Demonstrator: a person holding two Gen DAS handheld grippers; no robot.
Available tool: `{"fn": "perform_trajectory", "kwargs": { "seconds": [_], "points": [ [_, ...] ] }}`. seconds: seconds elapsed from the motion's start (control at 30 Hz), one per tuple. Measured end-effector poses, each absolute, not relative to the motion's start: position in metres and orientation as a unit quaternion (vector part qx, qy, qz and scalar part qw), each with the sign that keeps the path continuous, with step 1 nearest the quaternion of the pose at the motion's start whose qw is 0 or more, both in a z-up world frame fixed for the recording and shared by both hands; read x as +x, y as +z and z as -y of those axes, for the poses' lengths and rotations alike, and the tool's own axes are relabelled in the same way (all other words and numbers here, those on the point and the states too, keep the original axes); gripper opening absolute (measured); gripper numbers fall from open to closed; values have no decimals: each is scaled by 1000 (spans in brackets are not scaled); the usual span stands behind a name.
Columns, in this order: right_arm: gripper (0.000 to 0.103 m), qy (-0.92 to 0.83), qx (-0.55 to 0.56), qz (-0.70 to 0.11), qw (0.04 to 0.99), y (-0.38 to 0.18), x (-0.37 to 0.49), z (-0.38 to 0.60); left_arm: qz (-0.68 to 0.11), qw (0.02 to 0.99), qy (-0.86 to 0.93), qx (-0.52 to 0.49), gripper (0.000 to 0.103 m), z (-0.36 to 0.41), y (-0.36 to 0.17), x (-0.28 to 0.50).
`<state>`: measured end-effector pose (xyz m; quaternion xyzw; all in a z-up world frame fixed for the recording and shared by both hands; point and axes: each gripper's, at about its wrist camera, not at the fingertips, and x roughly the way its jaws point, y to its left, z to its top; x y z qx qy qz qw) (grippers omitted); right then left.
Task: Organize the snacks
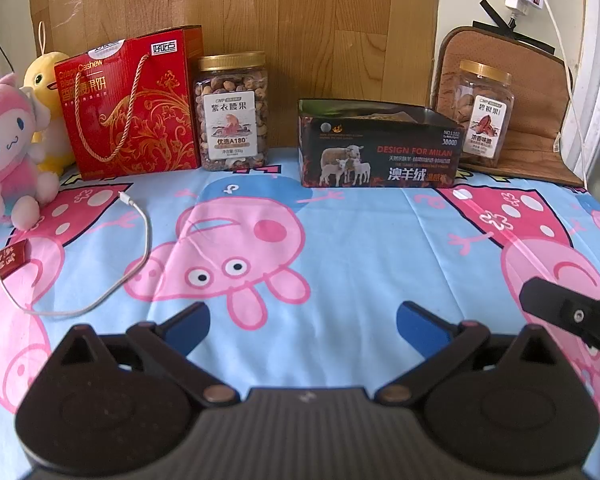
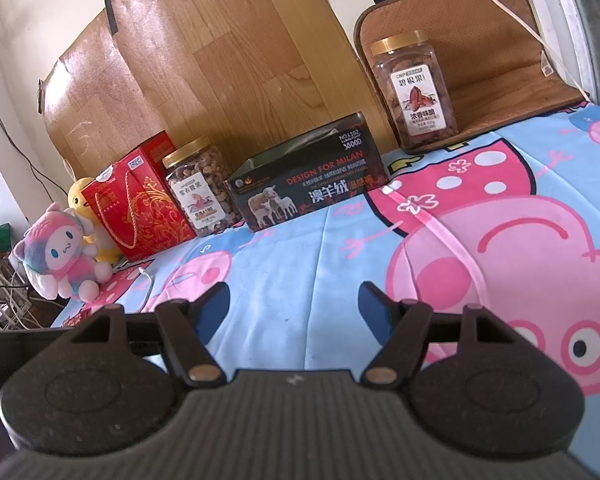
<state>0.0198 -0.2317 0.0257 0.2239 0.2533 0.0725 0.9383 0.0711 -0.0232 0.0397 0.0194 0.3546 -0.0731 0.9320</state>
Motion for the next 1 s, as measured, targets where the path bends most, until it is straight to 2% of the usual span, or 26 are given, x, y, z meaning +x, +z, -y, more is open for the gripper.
{"fn": "perform_trajectory", "kwargs": {
  "seconds": [1.0],
  "points": [
    [73, 72, 224, -252, 938, 25, 19, 232, -358, 930, -80, 18, 103, 25, 39, 70]
  ]
}}
